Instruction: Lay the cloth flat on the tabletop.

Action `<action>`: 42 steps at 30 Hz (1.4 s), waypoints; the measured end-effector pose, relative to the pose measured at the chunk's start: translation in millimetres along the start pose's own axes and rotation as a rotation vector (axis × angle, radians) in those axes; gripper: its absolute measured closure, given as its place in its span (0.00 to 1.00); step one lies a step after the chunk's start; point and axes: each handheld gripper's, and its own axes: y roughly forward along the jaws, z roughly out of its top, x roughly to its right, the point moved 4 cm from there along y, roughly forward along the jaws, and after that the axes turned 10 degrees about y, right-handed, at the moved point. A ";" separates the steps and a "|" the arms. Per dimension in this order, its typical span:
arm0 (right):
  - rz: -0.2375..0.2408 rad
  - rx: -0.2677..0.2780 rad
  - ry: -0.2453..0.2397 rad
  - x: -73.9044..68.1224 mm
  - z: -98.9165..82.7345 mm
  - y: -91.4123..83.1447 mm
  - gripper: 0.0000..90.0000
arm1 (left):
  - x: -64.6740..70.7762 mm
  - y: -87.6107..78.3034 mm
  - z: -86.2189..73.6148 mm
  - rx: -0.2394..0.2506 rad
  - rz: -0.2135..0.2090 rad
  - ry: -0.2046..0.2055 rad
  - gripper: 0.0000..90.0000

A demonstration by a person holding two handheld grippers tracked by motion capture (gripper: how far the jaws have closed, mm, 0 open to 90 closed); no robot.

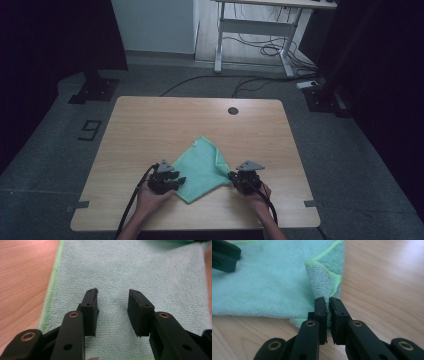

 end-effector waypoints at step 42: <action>-0.008 0.026 0.081 7.8 -10.2 11.4 0.57 | 6.5 -5.8 2.0 -0.021 -0.020 -0.016 0.63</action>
